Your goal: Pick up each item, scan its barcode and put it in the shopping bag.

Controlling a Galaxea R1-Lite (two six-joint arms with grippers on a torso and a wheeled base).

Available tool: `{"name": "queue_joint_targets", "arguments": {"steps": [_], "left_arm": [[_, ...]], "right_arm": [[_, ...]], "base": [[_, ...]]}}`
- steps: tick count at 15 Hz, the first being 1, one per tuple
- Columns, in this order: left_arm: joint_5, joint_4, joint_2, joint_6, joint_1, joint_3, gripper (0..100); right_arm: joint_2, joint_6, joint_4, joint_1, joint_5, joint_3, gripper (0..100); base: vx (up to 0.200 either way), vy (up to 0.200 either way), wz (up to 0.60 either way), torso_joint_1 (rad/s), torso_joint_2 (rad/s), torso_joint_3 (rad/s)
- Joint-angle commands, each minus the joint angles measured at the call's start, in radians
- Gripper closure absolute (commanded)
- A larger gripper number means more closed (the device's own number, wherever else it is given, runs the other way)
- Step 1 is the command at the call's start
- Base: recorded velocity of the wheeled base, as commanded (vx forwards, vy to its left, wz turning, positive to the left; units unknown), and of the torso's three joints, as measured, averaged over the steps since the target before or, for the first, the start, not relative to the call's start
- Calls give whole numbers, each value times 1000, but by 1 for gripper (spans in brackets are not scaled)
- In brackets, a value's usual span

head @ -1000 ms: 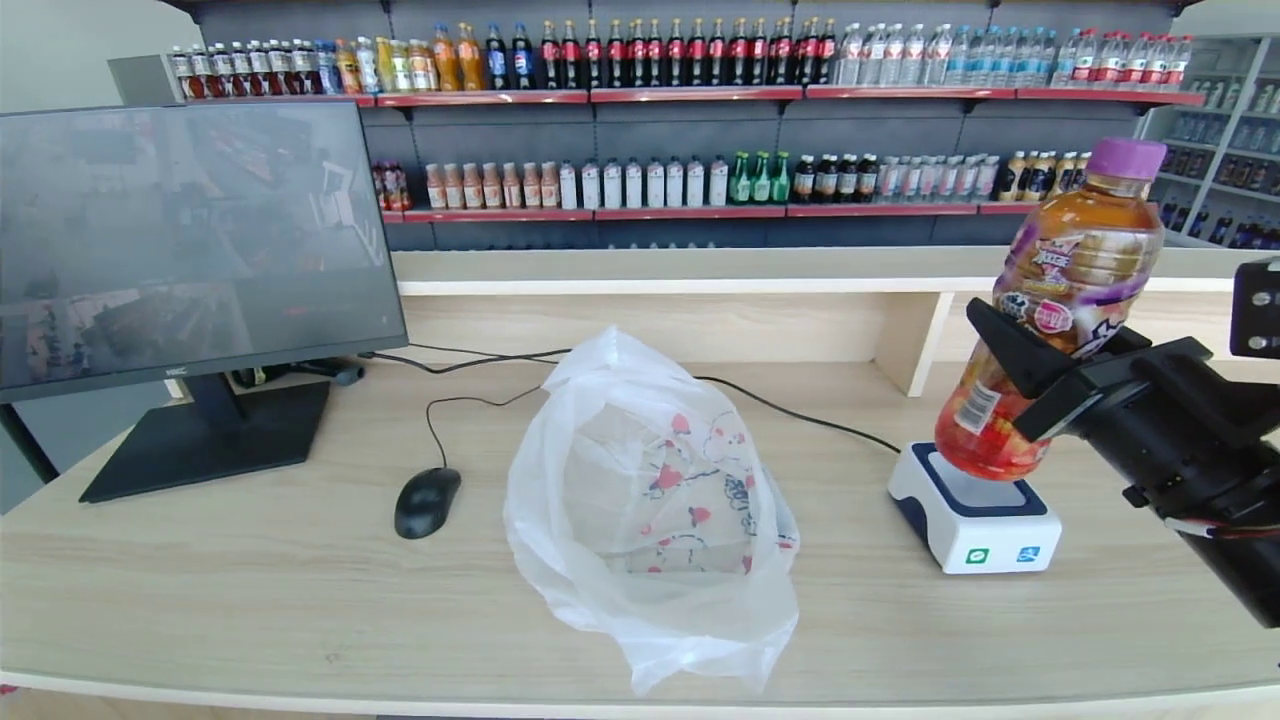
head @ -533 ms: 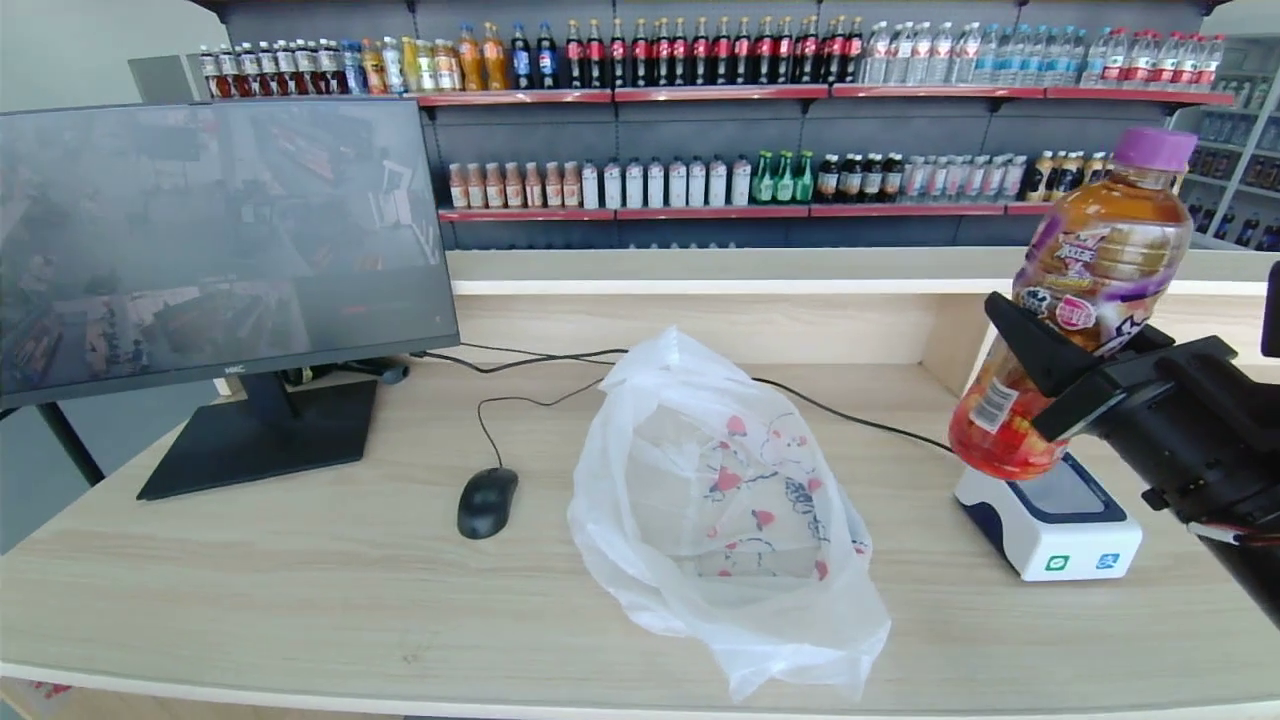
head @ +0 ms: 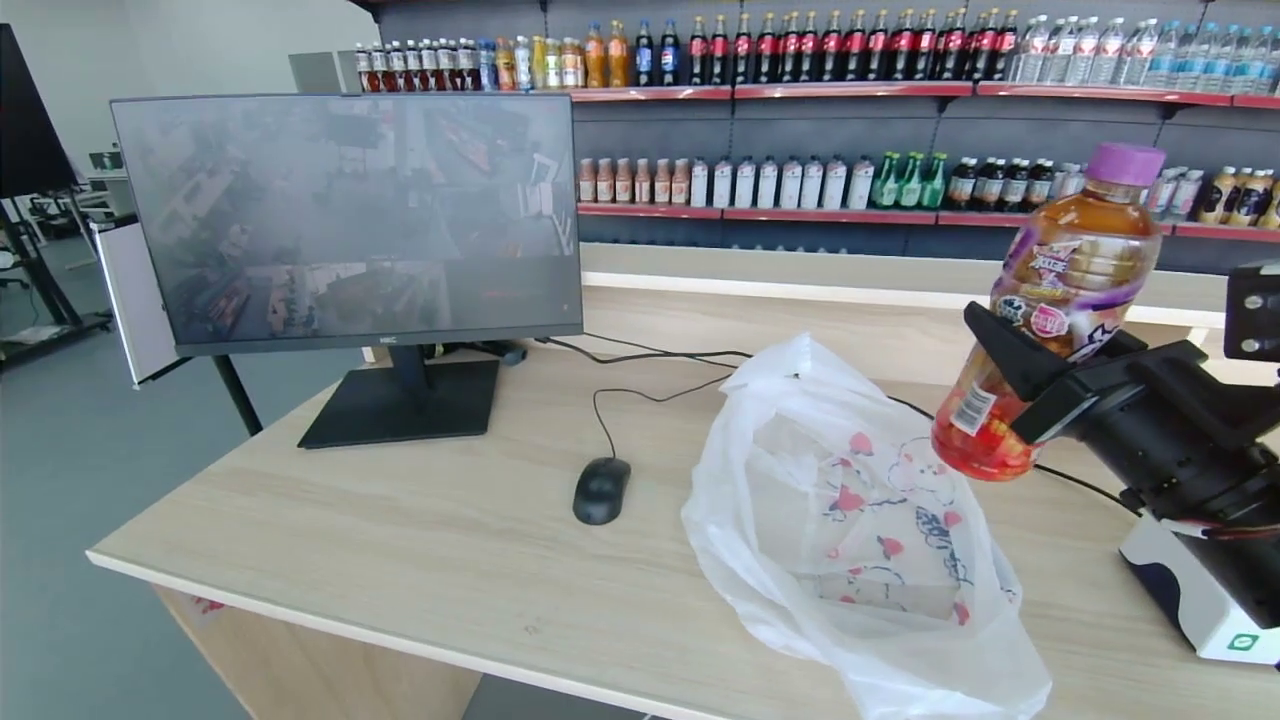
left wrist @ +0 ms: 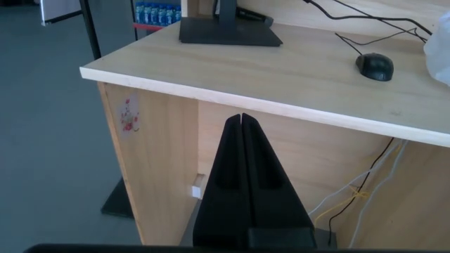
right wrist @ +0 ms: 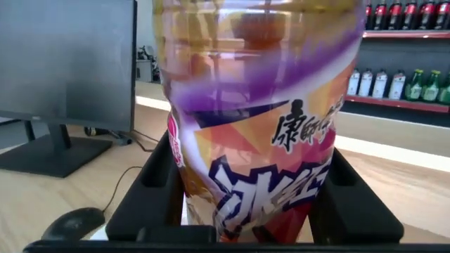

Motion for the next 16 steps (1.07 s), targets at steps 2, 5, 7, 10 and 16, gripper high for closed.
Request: {"name": "queue_joint_targets", "arguments": {"steps": [2,5,7,10,16], "left_arm": [[0,0,0,0,0,-1,100],[0,0,0,0,0,0,100],[0,0,0,0,0,0,100],[0,0,0,0,0,-1,100],[0,0,0,0,0,0,100]], "right_arm": [[47,0,-2,13,5,-3,100],[96,1,-2,46,6,-4,100],[142,3,-2,60,8,-26,100],[220,18,-2,98,8,-79,100],[345,30,-2,136,9,-156,100]], "base": [[0,0,0,0,0,0],[0,0,0,0,0,0],[0,0,0,0,0,0],[0,0,0,0,0,0],[0,0,0,0,0,0]]}}
